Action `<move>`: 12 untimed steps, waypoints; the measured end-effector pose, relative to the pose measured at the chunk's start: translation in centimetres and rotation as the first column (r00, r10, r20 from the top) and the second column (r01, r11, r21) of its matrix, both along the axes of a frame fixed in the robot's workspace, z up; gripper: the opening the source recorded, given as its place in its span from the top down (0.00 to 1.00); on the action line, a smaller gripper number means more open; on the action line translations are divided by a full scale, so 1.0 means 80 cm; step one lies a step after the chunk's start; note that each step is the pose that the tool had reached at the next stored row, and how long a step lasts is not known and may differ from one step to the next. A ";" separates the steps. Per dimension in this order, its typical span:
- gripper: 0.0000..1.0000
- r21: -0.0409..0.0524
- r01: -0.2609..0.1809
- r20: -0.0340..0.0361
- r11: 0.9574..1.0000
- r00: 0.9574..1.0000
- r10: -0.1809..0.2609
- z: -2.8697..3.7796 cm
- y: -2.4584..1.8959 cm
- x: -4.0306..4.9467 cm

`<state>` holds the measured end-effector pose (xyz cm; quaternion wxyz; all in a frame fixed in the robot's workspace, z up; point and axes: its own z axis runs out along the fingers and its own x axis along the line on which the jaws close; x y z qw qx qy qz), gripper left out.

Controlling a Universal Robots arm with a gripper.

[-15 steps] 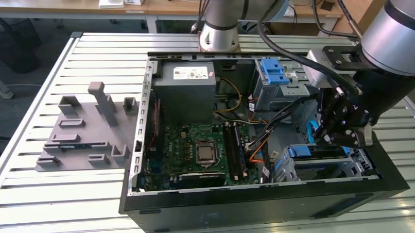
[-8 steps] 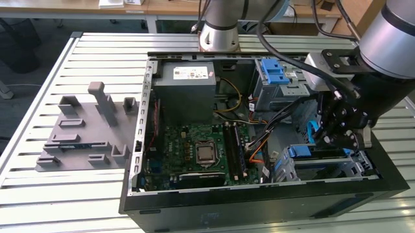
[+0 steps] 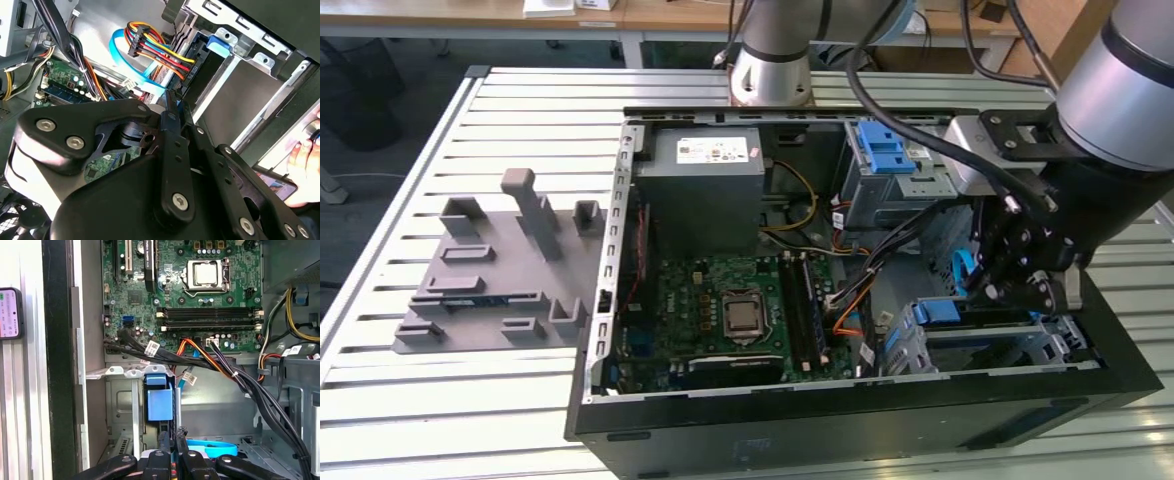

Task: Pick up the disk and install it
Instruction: 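Insert the second disk wire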

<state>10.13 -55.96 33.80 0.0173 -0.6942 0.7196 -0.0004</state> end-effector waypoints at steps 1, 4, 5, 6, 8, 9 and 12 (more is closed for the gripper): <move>0.84 0.000 0.000 0.001 1.000 1.000 0.000 -0.0003 -0.0002 0.000; 0.84 0.003 0.000 0.005 1.000 1.000 0.000 -0.0007 -0.0006 0.000; 0.84 0.004 0.000 0.007 1.000 1.000 0.000 -0.0008 -0.0006 0.000; 0.84 0.005 0.000 0.009 1.000 1.000 0.000 -0.0009 -0.0006 0.000; 0.84 0.009 -0.001 0.016 1.000 1.000 0.000 -0.0023 -0.0023 0.000; 0.84 0.010 -0.001 0.016 1.000 1.000 0.000 -0.0024 -0.0024 0.000; 0.84 0.011 -0.001 0.016 1.000 1.000 0.000 -0.0030 -0.0025 0.000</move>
